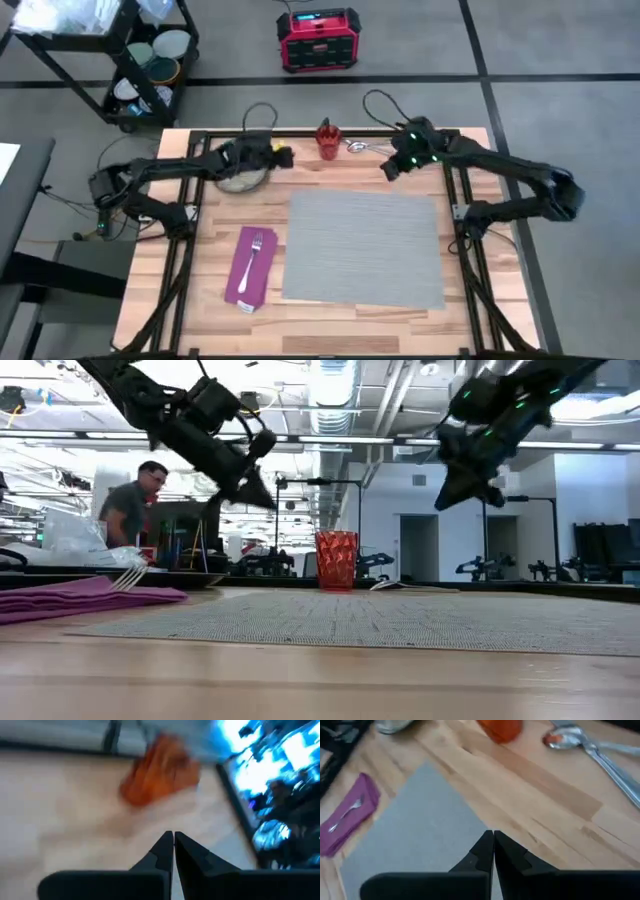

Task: Set table place
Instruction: Put the spoon on top of the table mat

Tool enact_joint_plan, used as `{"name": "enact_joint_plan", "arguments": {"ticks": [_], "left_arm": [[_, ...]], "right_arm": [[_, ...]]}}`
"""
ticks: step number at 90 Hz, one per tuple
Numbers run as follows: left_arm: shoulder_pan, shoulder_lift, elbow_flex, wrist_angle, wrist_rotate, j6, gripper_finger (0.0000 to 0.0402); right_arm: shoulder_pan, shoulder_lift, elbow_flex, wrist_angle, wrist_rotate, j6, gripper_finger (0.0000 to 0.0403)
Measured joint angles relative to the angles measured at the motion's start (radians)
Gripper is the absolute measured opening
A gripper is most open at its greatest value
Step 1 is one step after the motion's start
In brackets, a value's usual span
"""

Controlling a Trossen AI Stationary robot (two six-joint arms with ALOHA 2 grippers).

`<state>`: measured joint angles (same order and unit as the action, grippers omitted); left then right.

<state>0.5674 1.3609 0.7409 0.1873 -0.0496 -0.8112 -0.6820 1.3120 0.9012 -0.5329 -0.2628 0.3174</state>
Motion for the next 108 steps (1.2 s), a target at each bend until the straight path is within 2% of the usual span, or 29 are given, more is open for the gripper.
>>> {"name": "enact_joint_plan", "arguments": {"ticks": [12, 22, 30, 43, 55, 74, 83, 108], "left_arm": [[0.045, 0.002, 0.008, -0.009, 0.002, 0.067, 0.0], [0.066, 0.002, 0.008, -0.025, 0.034, 0.076, 0.0], [0.069, 0.001, 0.009, -0.043, 0.067, 0.106, 0.0], [0.067, 0.001, 0.009, -0.097, 0.097, 0.121, 0.0], [0.063, 0.001, 0.009, -0.134, 0.101, 0.129, 0.0], [0.061, 0.001, 0.009, -0.138, 0.107, 0.138, 0.0], [0.061, 0.001, 0.009, -0.138, 0.108, 0.138, 0.0], [0.06, 0.001, 0.01, -0.156, 0.117, 0.137, 0.0]], "right_arm": [[-0.038, 0.189, 0.18, -0.102, 0.006, -0.176, 0.0], [-0.064, 0.314, 0.322, -0.16, 0.074, -0.405, 0.0008], [-0.093, 0.399, 0.424, -0.228, 0.09, -0.543, 0.003], [-0.161, 0.516, 0.536, -0.344, 0.085, -0.659, 0.0083], [-0.211, 0.596, 0.583, -0.406, 0.058, -0.712, 0.014], [-0.23, 0.682, 0.588, -0.38, -0.021, -0.711, 0.0217], [-0.229, 0.713, 0.587, -0.347, -0.008, -0.7, 0.0221], [-0.228, 0.723, 0.586, -0.209, 0.054, -0.709, 0.0202]]}}
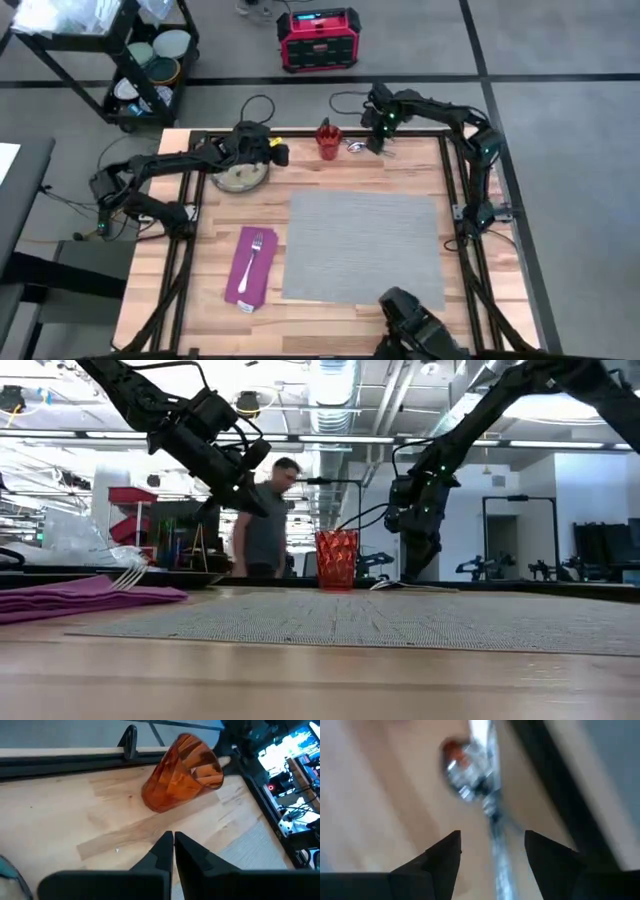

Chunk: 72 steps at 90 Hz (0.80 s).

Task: Set table place
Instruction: Put the spoon on top of the table mat

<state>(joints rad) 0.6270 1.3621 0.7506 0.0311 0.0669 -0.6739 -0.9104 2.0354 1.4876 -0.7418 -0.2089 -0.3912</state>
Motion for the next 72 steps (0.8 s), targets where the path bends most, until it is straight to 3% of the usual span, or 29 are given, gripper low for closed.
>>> {"name": "enact_joint_plan", "arguments": {"ticks": [51, 61, 72], "left_arm": [[0.0, 0.0, 0.0, -0.001, 0.0, 0.0, 0.0], [0.0, 0.0, 0.0, -0.014, -0.001, 0.0, 0.0], [0.0, 0.0, 0.0, -0.026, -0.002, 0.013, 0.0]], "right_arm": [[0.016, 0.097, 0.008, -0.006, -0.025, -0.003, 0.0192], [0.016, 0.105, 0.003, -0.027, -0.011, 0.03, 0.0141], [0.018, 0.103, -0.013, -0.045, 0.003, 0.047, 0.0036]]}}
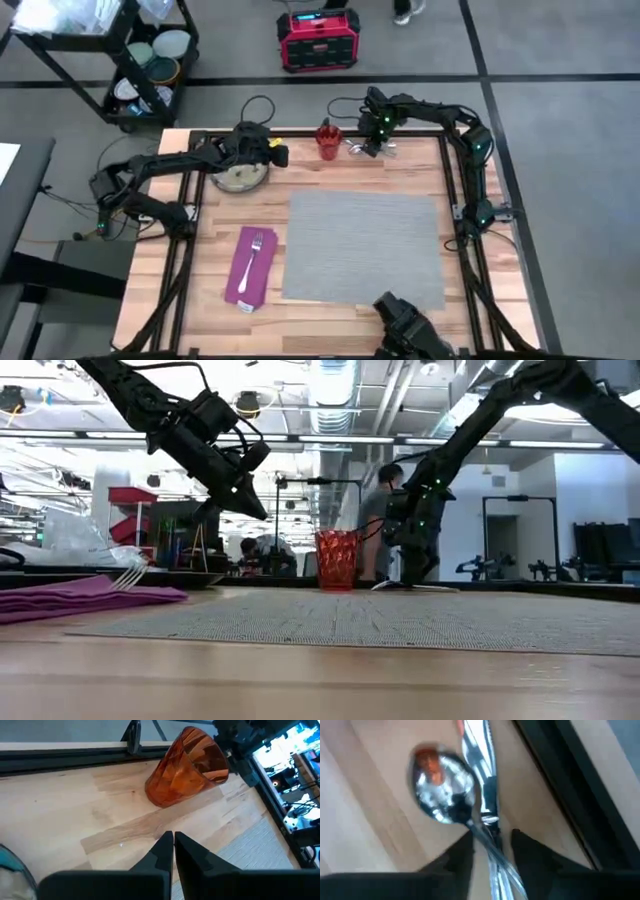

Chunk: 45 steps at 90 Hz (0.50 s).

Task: Set table place
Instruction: Put the spoon on top of the table mat

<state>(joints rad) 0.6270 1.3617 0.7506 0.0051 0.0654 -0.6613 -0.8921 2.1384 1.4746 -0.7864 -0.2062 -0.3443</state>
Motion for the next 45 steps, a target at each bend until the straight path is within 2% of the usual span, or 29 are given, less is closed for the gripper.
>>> {"name": "enact_joint_plan", "arguments": {"ticks": [5, 20, 45], "left_arm": [[0.001, 0.0, 0.0, 0.0, 0.0, 0.002, 0.0], [0.001, 0.0, 0.0, 0.002, -0.003, 0.015, 0.0], [0.003, 0.0, 0.0, 0.005, -0.019, 0.03, 0.0]], "right_arm": [[0.0, 0.0, -0.005, -0.039, -0.016, 0.015, 0.0017], [0.004, 0.002, -0.027, -0.109, -0.096, 0.084, 0.0009], [0.056, -0.009, -0.034, -0.224, -0.167, 0.093, 0.0001]]}}
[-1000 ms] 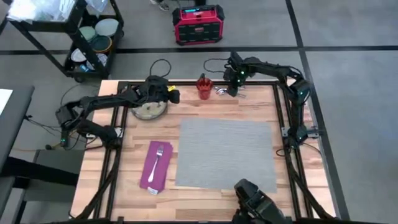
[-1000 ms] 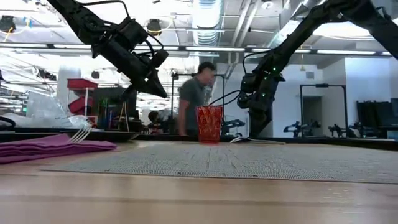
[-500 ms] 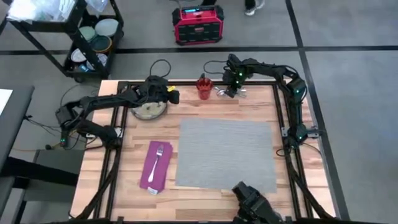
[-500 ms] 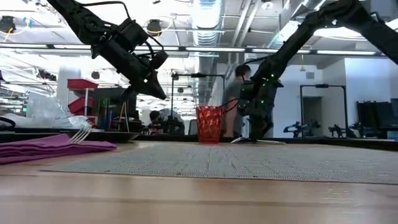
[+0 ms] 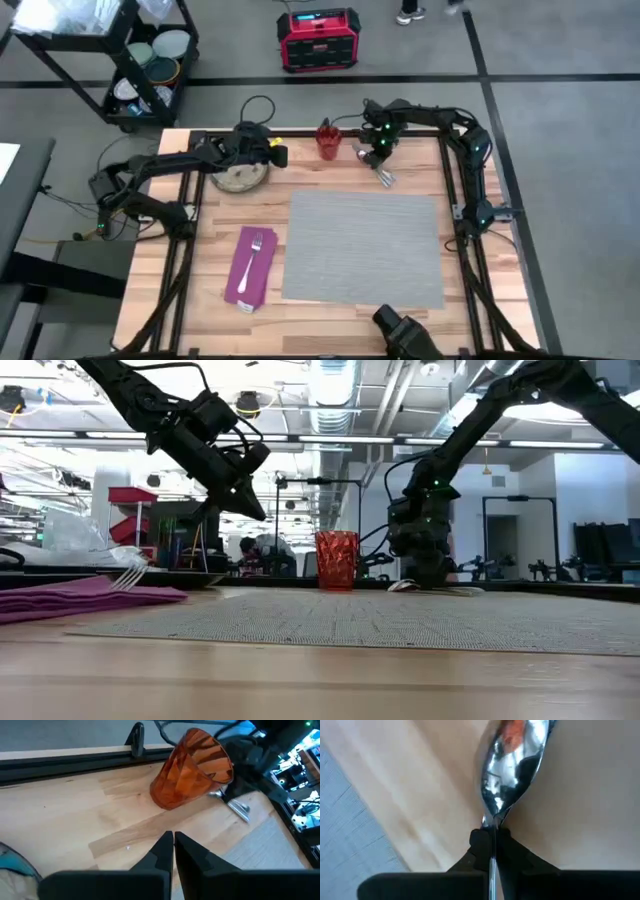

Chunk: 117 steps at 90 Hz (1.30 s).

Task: Set table place
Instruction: Put the spoon on top of the table mat

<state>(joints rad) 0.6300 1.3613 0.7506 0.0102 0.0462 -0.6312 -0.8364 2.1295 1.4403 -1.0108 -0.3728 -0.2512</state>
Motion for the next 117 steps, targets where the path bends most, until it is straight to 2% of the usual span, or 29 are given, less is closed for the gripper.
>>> {"name": "enact_joint_plan", "arguments": {"ticks": [30, 64, 79, 92, 104, 117], "left_arm": [[0.0, 0.0, 0.0, 0.0, -0.012, 0.03, 0.0], [0.0, 0.0, 0.0, 0.0, -0.027, 0.059, 0.0], [0.0, 0.0, 0.0, 0.0, -0.03, 0.059, 0.0], [0.0, 0.0, 0.0, 0.0, -0.032, 0.051, 0.0], [0.0, 0.0, 0.0, -0.001, -0.032, 0.047, 0.0], [0.0, 0.0, 0.0, -0.002, -0.032, 0.047, 0.0]], "right_arm": [[0.034, -0.062, -0.063, -0.059, -0.043, 0.019, 0.0001], [0.057, -0.328, -0.309, 0.045, -0.124, 0.12, 0.0001], [0.186, -0.453, -0.412, 0.143, -0.212, 0.216, 0.0], [0.327, -0.488, -0.468, 0.247, -0.263, 0.298, 0.0], [0.432, -0.488, -0.506, 0.3, -0.266, 0.309, 0.0], [0.471, -0.487, -0.534, 0.341, -0.233, 0.372, 0.0016]]}}
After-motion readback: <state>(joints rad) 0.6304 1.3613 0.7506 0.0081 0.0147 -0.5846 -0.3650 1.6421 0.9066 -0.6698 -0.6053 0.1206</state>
